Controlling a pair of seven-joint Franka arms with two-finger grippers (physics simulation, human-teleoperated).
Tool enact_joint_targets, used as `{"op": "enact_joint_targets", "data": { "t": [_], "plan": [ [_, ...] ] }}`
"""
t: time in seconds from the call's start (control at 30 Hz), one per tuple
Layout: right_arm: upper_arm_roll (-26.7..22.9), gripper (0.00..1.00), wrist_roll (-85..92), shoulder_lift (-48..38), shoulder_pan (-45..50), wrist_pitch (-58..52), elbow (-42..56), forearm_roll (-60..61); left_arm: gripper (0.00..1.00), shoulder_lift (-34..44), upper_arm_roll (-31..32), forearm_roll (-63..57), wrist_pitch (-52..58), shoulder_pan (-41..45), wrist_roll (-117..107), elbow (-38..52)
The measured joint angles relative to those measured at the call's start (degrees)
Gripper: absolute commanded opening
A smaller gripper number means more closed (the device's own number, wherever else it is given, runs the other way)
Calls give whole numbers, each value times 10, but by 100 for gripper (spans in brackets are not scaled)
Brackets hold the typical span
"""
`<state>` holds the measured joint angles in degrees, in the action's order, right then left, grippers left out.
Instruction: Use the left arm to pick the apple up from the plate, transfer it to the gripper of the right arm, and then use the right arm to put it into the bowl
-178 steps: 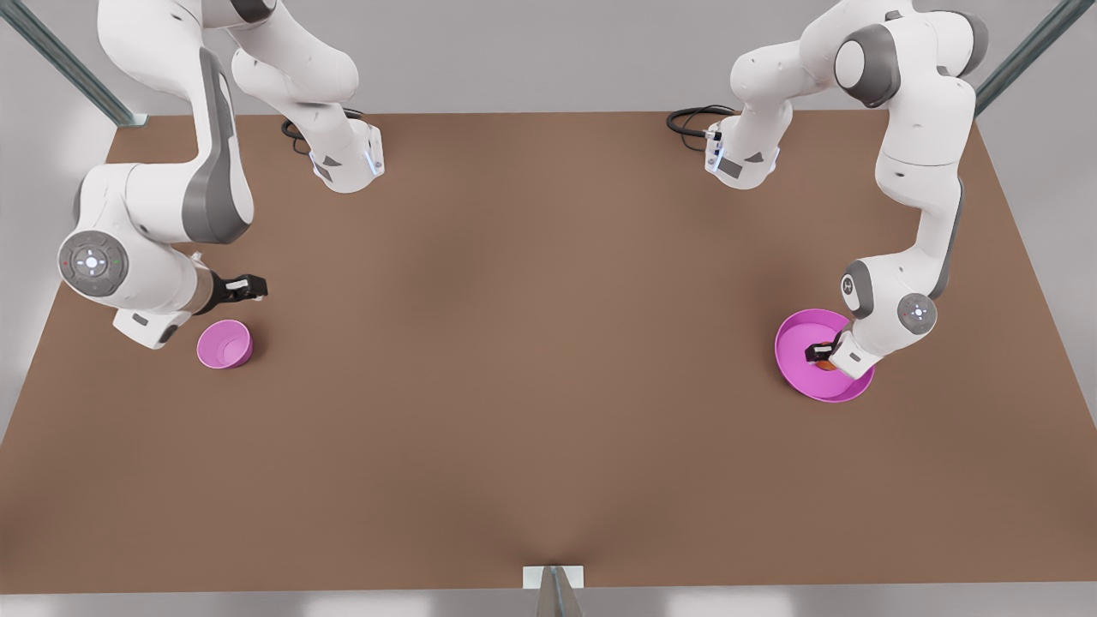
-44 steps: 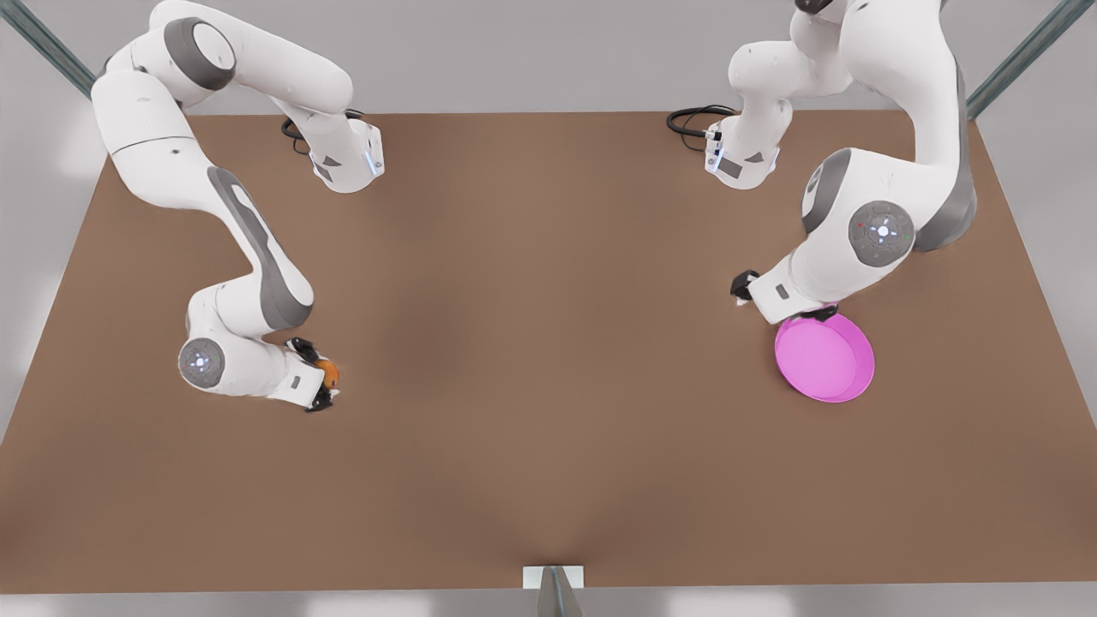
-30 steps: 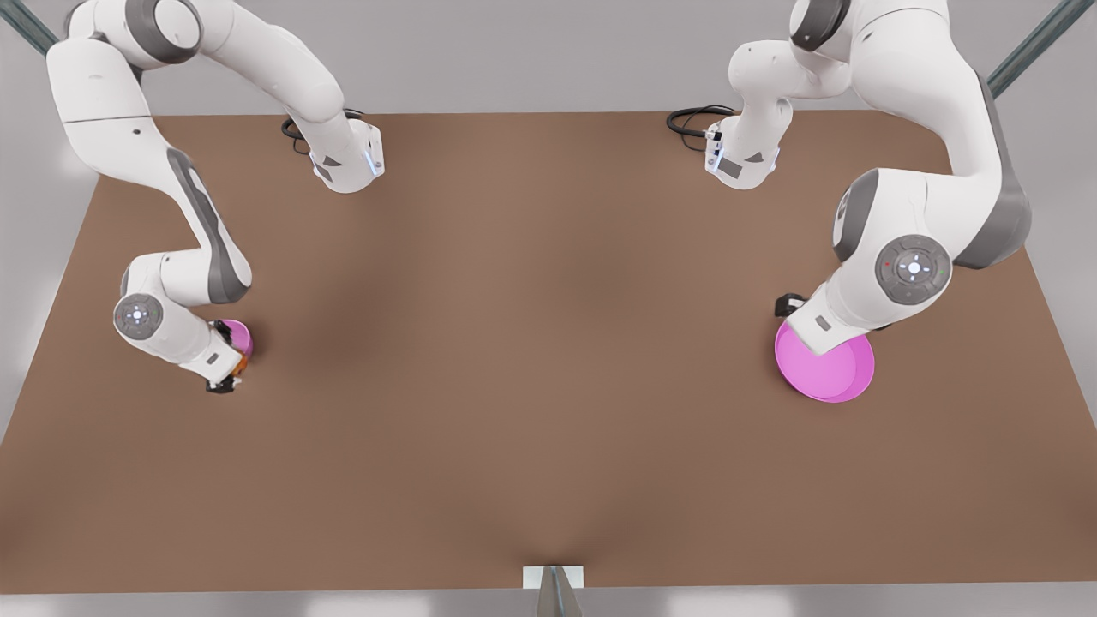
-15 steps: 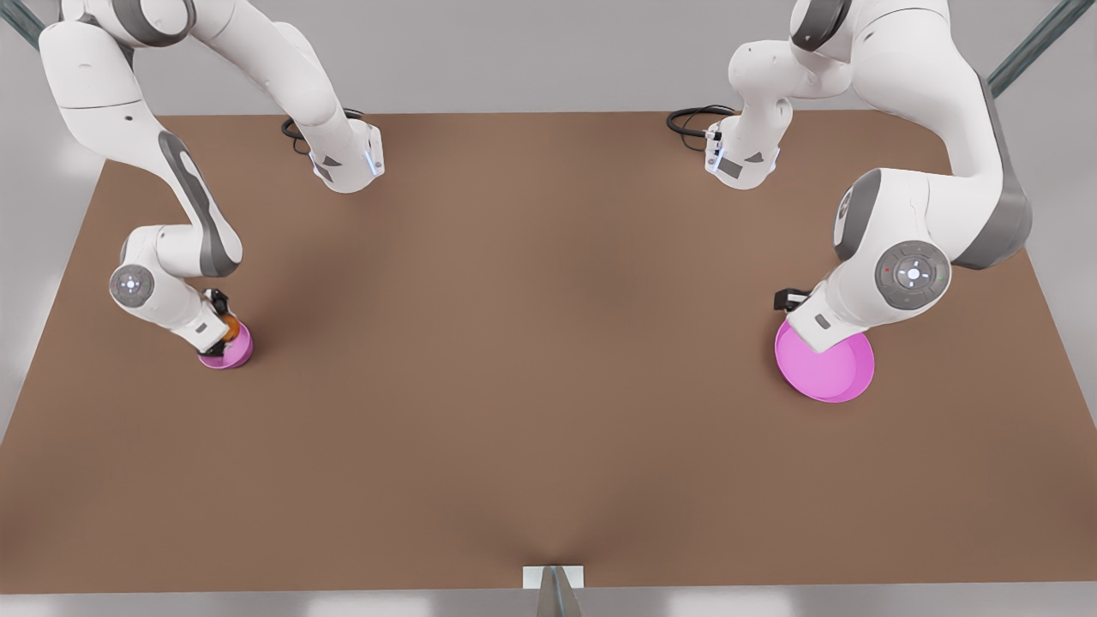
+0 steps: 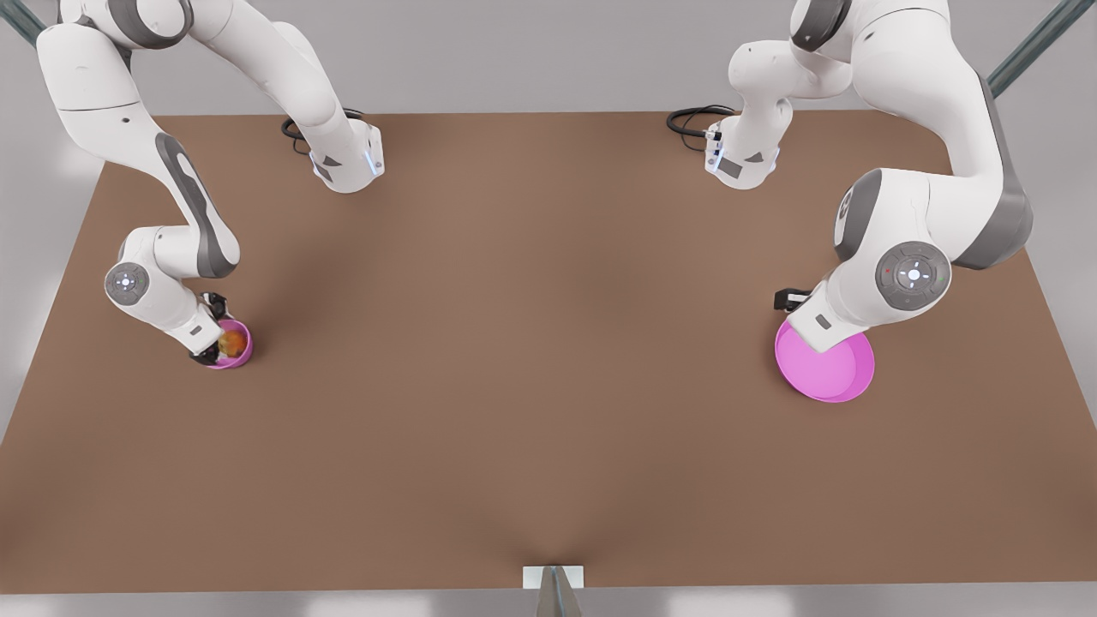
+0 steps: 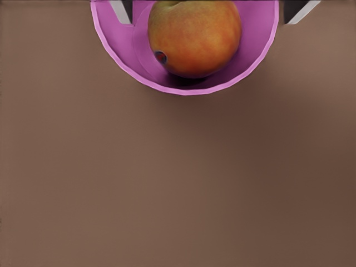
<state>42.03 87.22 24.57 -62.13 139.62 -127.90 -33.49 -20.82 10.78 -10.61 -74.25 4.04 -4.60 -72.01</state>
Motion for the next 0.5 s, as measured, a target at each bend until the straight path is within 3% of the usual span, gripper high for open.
{"op": "enact_joint_targets", "data": {
  "t": [0.13,0.23,0.37,0.5],
  "plan": [
    [3,100,-2,-3,3,0,8,0,100,0,0,0,0,1,-1,0],
    [44,100,-4,-1,23,-23,72,2,100,0,0,0,0,1,-2,0],
    [64,100,-38,16,130,-145,236,36,100,0,0,1,0,2,-3,0],
    [59,100,-155,111,236,-326,416,63,100,0,0,1,0,3,-4,0]
  ]
}}
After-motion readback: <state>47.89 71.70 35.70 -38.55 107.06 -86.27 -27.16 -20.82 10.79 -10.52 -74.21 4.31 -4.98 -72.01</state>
